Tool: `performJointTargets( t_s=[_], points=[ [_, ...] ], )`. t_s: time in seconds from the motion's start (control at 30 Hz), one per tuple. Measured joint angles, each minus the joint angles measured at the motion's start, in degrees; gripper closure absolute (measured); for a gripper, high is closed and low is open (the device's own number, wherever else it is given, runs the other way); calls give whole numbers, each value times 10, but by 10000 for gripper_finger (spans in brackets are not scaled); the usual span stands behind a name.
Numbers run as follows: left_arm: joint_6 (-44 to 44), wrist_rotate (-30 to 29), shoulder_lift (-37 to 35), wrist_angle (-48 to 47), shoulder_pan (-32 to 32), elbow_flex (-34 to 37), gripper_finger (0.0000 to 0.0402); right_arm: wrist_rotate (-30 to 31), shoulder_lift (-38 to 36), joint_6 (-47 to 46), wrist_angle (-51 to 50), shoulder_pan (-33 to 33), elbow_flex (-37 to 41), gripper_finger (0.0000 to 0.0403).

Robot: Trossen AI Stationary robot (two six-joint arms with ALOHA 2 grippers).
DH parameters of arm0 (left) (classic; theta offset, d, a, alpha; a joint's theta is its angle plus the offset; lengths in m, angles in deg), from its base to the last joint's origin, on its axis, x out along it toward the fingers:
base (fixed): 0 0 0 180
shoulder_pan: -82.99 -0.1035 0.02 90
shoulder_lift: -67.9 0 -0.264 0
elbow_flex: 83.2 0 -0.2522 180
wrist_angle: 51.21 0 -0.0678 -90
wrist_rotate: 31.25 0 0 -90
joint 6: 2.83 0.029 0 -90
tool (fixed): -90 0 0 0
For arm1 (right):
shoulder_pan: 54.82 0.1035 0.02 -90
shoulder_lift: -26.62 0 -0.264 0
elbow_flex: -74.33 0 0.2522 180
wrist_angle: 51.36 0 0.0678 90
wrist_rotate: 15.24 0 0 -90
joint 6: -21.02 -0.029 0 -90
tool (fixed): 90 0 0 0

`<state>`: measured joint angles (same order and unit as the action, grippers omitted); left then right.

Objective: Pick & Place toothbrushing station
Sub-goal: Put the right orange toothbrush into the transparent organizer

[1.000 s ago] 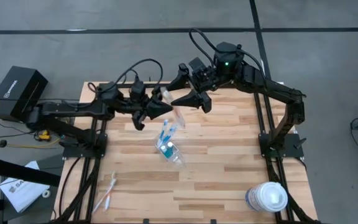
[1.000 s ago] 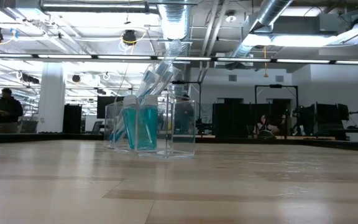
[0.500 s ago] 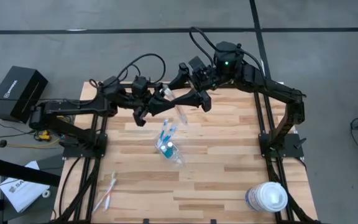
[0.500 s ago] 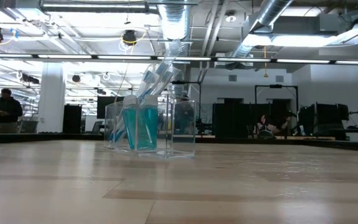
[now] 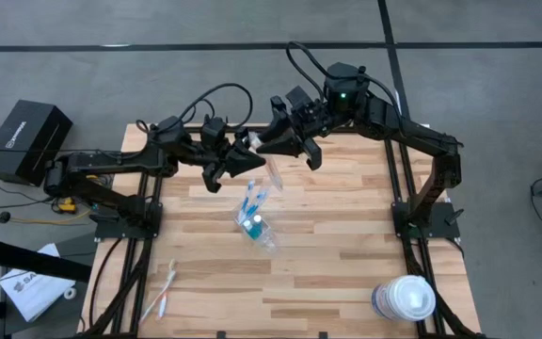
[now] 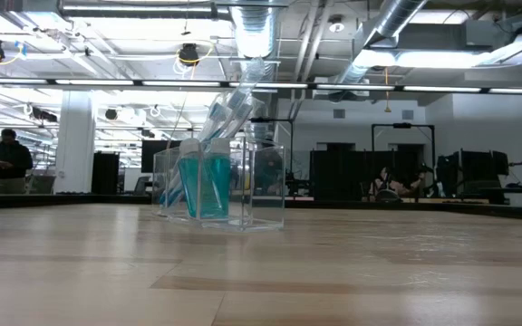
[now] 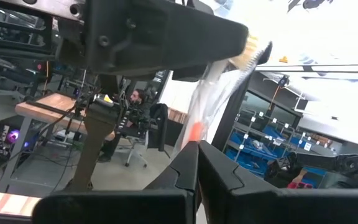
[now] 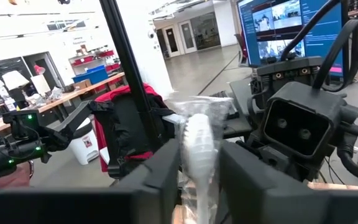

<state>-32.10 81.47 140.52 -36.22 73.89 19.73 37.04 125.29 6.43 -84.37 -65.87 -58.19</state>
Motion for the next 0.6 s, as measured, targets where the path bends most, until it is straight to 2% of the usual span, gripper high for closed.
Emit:
performJointTargets(
  t_s=[0.1, 0.23, 0.47, 0.6],
  points=[
    [-1, 0, 0, 0, 0, 0, 401, 0, 0, 4, 0, -1, 0, 344],
    [-1, 0, 0, 0, 0, 0, 401, 0, 0, 16, 0, -1, 0, 383],
    [21, 9, 0, -5, -1, 0, 397, -4, 0, 30, 0, -4, 0, 390],
    [47, 41, -19, -69, -29, 1, 367, -4, 0, 30, 0, -8, 0, 390]
  ],
)
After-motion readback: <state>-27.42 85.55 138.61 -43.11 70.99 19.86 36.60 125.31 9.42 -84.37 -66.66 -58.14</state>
